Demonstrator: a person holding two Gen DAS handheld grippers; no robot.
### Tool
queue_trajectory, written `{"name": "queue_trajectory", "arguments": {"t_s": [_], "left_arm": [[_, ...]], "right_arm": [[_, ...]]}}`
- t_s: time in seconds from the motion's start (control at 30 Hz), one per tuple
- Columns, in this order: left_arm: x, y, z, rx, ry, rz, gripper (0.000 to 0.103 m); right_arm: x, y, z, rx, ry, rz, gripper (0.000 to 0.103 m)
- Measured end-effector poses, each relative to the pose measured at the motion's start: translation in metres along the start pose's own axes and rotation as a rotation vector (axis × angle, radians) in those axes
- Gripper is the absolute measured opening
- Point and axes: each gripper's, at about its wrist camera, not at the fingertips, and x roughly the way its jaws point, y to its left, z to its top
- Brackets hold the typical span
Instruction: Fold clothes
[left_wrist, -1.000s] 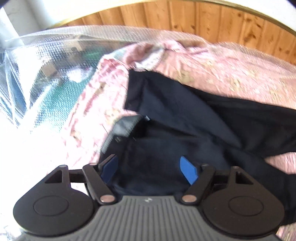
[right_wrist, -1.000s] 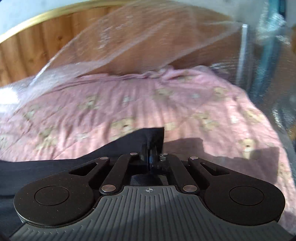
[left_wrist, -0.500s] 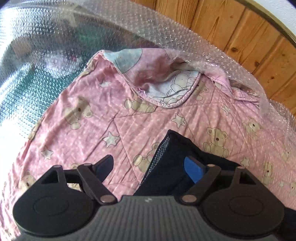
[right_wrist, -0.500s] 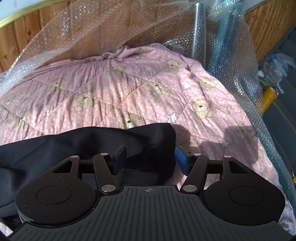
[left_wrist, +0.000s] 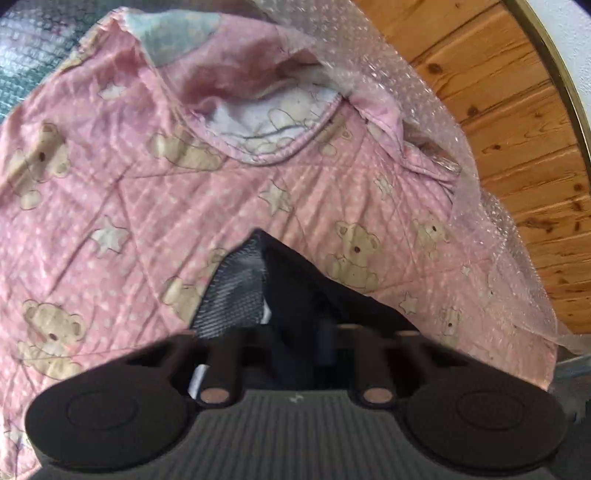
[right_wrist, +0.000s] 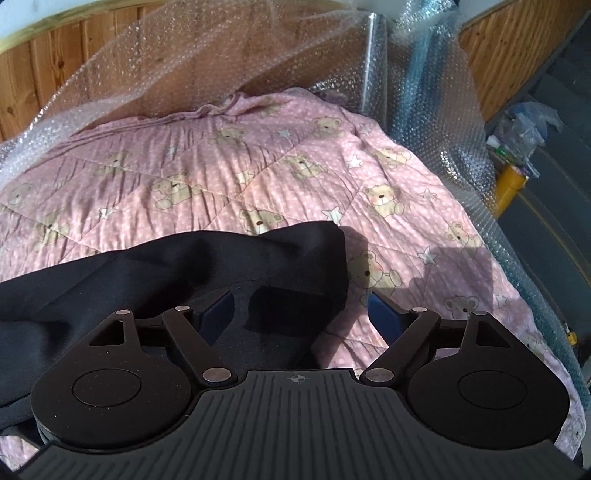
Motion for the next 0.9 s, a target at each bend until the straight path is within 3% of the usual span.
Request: {"name": "queue_trajectory", "arguments": {"t_s": [0.13, 0.17, 0.2, 0.27, 0.33, 0.37, 0.43, 0.47, 0.53, 0.57, 0.6, 0.9], "left_arm": [[-0.11, -0.052, -0.008, 0.16, -0.385, -0.332, 0.006], [-0.14, -0.058, -0.018, 0.199, -0.472, -0.39, 0.006], [-0.145, -0.059, -0.024, 0.218, -0.49, -0.362, 0.007], [-0.122, -0.054, -0.03, 0.223, -0.425, -0.183, 0.01], [-0.099, -0.049, -0.036, 0.227, -0.357, -0.003, 0.019], [-0.083, -0.042, -0.04, 0.227, -0.306, 0.076, 0.028], [-0.046, -0.023, -0.046, 0.222, -0.177, 0.218, 0.031], [-0.039, -0.013, -0.05, 0.194, -0.142, 0.242, 0.033], [-0.056, 0.005, -0.065, 0.135, -0.166, 0.19, 0.051], [-0.069, 0.014, -0.074, 0.119, -0.188, 0.176, 0.067], [-0.08, 0.02, -0.082, 0.11, -0.199, 0.175, 0.074], [-0.108, 0.058, -0.183, 0.21, -0.04, 0.265, 0.076]], "right_arm": [[-0.008, -0.006, 0.005, 0.011, -0.025, -0.012, 0.082], [-0.01, -0.01, 0.005, 0.022, -0.027, -0.017, 0.082], [-0.01, -0.014, 0.005, 0.033, -0.028, -0.022, 0.083], [-0.008, -0.021, 0.002, 0.058, -0.012, -0.027, 0.083], [-0.004, -0.026, -0.004, 0.085, 0.012, -0.019, 0.083], [-0.003, -0.026, -0.009, 0.095, 0.023, -0.011, 0.083], [-0.003, -0.024, -0.018, 0.108, 0.042, 0.006, 0.083], [-0.007, -0.028, -0.023, 0.111, 0.047, 0.019, 0.083], [-0.015, -0.039, -0.036, 0.117, 0.056, 0.048, 0.083], [-0.019, -0.045, -0.042, 0.12, 0.06, 0.063, 0.085], [-0.024, -0.05, -0.048, 0.123, 0.065, 0.077, 0.086], [-0.045, -0.087, -0.108, 0.101, 0.139, 0.2, 0.089]]}}
